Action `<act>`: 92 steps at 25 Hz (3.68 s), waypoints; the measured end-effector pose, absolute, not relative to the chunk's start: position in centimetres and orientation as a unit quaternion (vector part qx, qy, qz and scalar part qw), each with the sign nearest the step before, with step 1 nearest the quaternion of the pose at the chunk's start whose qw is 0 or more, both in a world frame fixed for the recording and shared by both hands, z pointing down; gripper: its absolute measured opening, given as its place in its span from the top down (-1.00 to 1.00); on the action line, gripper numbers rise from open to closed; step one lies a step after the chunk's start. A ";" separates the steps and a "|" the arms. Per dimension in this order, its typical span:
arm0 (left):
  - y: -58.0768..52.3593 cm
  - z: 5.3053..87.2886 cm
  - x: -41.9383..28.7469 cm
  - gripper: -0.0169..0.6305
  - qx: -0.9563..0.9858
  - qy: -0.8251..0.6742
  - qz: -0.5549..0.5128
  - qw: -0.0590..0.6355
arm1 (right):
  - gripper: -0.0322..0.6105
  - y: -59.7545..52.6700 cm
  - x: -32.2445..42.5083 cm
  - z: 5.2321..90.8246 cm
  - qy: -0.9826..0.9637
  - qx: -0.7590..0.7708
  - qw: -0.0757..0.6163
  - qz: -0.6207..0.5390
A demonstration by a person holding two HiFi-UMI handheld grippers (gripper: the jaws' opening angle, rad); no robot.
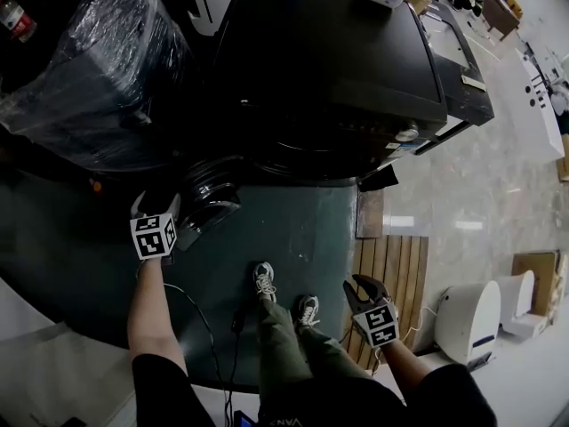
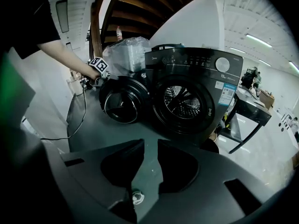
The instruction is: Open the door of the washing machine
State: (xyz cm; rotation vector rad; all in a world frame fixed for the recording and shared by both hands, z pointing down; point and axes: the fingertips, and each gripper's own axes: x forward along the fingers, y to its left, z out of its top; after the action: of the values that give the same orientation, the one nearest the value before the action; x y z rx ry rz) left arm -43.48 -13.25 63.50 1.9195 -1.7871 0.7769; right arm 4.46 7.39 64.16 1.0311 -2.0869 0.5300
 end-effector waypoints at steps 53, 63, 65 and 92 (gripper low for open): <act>-2.4 41.7 -25.5 0.85 0.725 -0.674 0.101 0.101 | 0.87 0.8 6.7 49.1 -0.860 0.452 0.191 0.141; 3.7 36.8 -18.3 0.90 0.757 -0.643 0.093 0.077 | 0.88 4.0 7.4 42.3 -0.885 0.434 0.125 0.118; 4.8 36.2 -17.3 0.90 0.761 -0.637 0.096 0.071 | 0.88 4.6 7.7 41.2 -0.888 0.429 0.119 0.115; 14.0 35.6 -14.5 0.90 0.773 -0.621 0.114 0.060 | 0.89 8.9 7.8 36.3 -0.898 0.419 0.091 0.093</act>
State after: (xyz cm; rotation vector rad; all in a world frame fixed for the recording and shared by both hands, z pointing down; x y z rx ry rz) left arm -14.48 13.97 35.63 2.3399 -1.8806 0.3456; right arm 7.79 8.92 36.29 1.2460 -2.6693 0.2757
